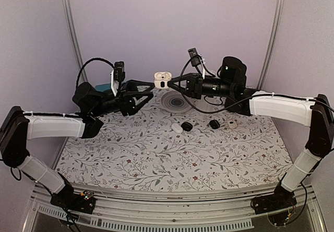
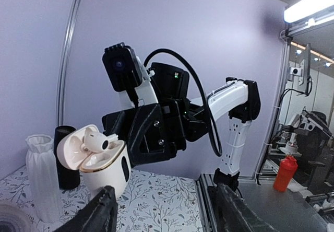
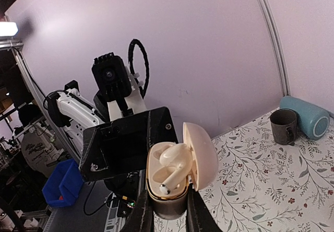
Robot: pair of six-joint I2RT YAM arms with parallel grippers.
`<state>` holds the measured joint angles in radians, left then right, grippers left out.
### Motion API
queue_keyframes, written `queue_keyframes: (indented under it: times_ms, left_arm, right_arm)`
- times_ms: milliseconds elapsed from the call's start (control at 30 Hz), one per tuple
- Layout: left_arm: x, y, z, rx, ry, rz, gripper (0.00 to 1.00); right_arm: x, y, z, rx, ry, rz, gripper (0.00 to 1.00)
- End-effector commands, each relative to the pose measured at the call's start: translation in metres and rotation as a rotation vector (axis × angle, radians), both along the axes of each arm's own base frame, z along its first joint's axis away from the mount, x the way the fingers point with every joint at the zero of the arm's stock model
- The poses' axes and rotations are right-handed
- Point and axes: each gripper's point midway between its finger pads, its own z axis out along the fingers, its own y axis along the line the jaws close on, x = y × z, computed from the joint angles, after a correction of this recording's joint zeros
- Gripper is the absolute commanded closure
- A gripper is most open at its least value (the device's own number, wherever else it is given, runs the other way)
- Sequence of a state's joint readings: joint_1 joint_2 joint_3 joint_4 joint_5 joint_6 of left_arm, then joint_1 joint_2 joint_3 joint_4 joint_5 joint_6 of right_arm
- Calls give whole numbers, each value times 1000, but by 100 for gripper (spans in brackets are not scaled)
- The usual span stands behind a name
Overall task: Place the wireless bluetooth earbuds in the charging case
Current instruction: Pass from the right arm to the left
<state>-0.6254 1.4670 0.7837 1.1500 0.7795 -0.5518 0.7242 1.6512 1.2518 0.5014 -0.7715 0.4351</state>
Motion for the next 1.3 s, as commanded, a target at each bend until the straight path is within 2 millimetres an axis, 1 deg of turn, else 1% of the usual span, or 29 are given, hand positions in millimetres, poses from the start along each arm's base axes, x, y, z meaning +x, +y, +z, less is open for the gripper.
queue_keyframes:
  times_ms: [0, 67, 200, 467, 600, 900, 1100, 1267]
  left_arm:
    - [12, -1, -11, 93, 7, 48, 36]
    - [20, 4, -10, 94, 20, 97, 36]
    - [23, 4, -12, 121, 22, 101, 37]
    - [22, -7, -2, 113, 27, 29, 44]
    - [17, -13, 4, 108, 8, -7, 48]
    - [17, -18, 2, 115, 15, -30, 56]
    - [19, -22, -5, 124, 42, -43, 57]
    - [20, -23, -5, 121, 46, -47, 58]
  right_arm:
    - [-9, -5, 18, 25, -50, 7, 95]
    - [-9, -5, 17, 24, -50, 5, 95]
    - [-10, -6, 17, 23, -54, 10, 96]
    - [-10, -3, 12, 15, -49, 27, 96]
    - [-11, -2, 11, 14, -50, 31, 95]
    - [-12, -3, 13, 15, -53, 35, 96]
    - [-13, -3, 12, 15, -51, 36, 96]
    - [-13, -3, 12, 12, -50, 36, 96]
